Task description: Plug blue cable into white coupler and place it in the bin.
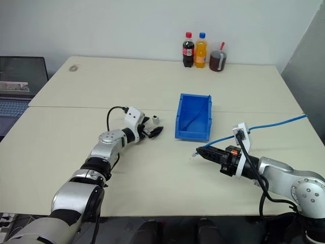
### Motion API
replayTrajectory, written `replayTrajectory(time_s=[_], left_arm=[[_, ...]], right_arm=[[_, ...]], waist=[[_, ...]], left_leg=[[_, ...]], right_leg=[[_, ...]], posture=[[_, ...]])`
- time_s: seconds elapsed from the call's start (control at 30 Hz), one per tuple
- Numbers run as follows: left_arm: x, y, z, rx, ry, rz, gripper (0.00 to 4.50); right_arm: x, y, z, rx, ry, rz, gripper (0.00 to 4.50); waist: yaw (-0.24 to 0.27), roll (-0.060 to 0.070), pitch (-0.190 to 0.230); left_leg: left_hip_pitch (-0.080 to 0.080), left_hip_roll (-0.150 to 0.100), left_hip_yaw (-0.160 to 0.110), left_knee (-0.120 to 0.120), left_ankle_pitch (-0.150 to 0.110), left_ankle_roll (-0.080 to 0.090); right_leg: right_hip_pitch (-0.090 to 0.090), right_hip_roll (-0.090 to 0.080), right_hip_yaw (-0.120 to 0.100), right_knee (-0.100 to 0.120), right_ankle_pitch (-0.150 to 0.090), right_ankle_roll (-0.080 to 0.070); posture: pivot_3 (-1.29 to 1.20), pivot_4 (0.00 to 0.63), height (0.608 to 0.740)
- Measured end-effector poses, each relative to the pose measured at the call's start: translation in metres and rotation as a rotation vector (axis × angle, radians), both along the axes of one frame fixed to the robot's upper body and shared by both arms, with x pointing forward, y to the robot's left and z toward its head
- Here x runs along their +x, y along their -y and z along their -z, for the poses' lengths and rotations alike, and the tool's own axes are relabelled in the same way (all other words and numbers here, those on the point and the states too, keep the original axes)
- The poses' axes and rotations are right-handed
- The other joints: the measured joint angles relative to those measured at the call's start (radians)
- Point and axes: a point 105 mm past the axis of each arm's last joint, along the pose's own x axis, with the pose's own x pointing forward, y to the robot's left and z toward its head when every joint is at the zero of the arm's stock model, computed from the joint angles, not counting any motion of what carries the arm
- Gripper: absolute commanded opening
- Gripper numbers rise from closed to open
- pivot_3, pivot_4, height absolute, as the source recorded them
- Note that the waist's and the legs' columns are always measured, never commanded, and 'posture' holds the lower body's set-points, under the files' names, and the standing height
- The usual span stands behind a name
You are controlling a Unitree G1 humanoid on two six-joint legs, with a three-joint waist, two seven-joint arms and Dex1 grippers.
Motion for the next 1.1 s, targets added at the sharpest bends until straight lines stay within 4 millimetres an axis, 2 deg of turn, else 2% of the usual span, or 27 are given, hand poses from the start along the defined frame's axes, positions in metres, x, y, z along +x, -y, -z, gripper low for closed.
replayTrajectory(time_s=[0.07,0.57,0.63,0.83,0.93,1.0,1.1], left_arm=[[0.001,0.002,-0.001,-0.002,-0.004,0.0,3.84],[0.007,0.012,0.0,0.003,-0.003,-0.015,0.94],[0.007,0.012,0.0,0.002,-0.004,-0.016,0.79],[0.004,0.007,-0.002,0.016,-0.019,0.031,0.78],[-0.016,0.009,0.001,0.05,-0.04,0.222,0.78],[-0.042,0.009,0.005,0.083,-0.06,0.395,0.78],[-0.073,0.012,0.009,0.13,-0.085,0.568,0.78]], right_arm=[[0.0,0.0,0.0,0.002,-0.001,0.003,0.14],[0.007,0.0,-0.003,0.04,-0.003,0.035,0.14],[0.008,0.0,-0.003,0.04,-0.001,0.035,0.14],[0.009,0.002,-0.001,0.005,0.014,0.043,0.14],[0.01,0.004,-0.001,-0.04,0.046,0.027,0.14],[0.012,0.005,-0.004,-0.088,0.091,0.011,0.14],[0.014,0.001,-0.005,-0.164,0.159,-0.039,0.14]], waist=[[0.001,0.0,0.0],[0.003,0.0,0.0],[0.003,0.0,0.0],[-0.001,0.0,0.0],[-0.007,0.001,-0.001],[-0.01,0.002,-0.001],[-0.007,0.003,-0.001]], left_leg=[[0.0,0.0,-0.002,0.0,0.0,0.001],[-0.001,-0.001,-0.003,0.0,0.001,0.001],[-0.001,-0.001,-0.003,0.0,0.001,0.002],[-0.001,-0.001,-0.003,0.0,0.001,0.002],[-0.001,0.001,-0.002,0.0,0.001,0.002],[-0.001,0.002,-0.003,-0.001,0.001,0.002],[0.0,0.003,-0.003,0.0,0.001,0.002]], right_leg=[[0.0,0.0,-0.002,0.0,0.0,0.0],[0.001,0.0,-0.003,0.001,0.001,-0.001],[0.001,0.0,-0.003,0.001,0.001,-0.001],[0.0,0.0,-0.003,0.001,0.001,-0.001],[0.0,0.001,-0.003,0.001,0.001,-0.002],[-0.001,0.001,-0.003,0.001,0.002,-0.003],[-0.001,0.001,-0.003,0.001,0.002,-0.003]], posture=[[0.0,0.15,0.74],[0.0,0.15,0.74],[0.0,0.15,0.74],[0.0,0.15,0.74],[0.0,0.15,0.74],[0.0,0.15,0.74],[0.0,0.15,0.74]])
